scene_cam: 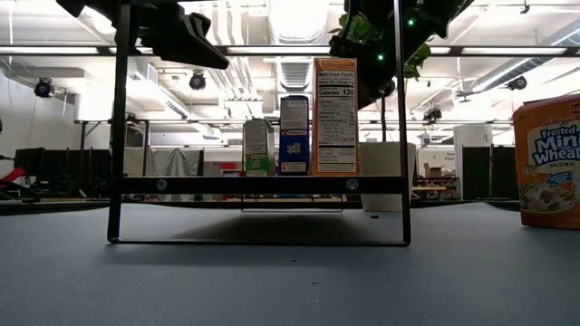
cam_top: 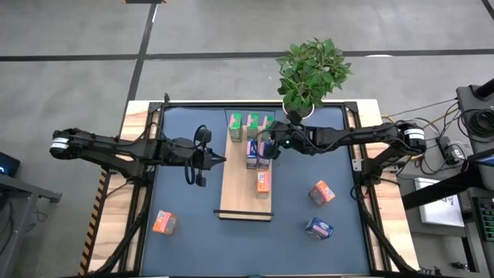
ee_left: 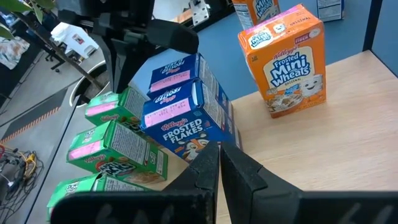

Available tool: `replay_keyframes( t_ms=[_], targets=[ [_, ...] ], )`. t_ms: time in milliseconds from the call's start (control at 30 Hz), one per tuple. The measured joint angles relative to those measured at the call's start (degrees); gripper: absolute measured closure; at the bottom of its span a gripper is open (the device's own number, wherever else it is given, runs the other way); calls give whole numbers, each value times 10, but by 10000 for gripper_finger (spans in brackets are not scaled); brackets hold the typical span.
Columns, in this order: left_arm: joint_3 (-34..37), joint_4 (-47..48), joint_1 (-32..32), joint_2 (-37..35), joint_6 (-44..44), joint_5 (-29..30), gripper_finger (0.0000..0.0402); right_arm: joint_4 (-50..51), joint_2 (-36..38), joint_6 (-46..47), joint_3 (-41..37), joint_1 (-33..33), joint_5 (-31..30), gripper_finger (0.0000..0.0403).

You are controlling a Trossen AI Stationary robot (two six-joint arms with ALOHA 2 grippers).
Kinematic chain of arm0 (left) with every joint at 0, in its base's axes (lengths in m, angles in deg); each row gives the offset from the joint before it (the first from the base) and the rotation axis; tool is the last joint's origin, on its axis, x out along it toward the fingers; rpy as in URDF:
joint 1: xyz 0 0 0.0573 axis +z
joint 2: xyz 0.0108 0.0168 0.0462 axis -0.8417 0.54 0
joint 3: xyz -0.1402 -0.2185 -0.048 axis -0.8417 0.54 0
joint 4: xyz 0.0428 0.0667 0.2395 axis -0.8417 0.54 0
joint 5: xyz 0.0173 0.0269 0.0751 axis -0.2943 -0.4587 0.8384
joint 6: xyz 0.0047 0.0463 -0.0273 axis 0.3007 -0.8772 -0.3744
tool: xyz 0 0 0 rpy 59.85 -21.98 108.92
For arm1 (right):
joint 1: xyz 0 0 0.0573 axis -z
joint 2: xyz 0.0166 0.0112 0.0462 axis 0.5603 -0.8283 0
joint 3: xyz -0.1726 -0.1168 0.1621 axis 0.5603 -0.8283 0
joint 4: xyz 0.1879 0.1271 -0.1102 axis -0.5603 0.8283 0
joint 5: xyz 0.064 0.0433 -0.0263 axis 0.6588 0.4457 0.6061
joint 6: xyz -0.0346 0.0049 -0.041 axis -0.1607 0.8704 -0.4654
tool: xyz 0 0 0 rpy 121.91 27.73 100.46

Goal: Stack cereal on shelf
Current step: Adjust the green cereal boxes on the shelf, then put the right orange cereal box on the shelf aligned with the other orange cereal box

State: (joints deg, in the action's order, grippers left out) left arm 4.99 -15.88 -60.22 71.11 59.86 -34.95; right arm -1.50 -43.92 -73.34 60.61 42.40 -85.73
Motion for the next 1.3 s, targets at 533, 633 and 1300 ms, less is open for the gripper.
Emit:
replay_keyframes(
  t_ms=[533, 633, 1300],
  targets=[
    [0, 0, 0, 0, 0, 0, 402, 1, 1, -59, 0, 16, 0, 394],
    [0, 0, 0, 0, 0, 0, 402, 1, 1, -64, 0, 18, 0, 394],
    [0, 0, 0, 0, 2, 0, 402, 1, 62, -35, -1, -45, 5, 394]
  ],
)
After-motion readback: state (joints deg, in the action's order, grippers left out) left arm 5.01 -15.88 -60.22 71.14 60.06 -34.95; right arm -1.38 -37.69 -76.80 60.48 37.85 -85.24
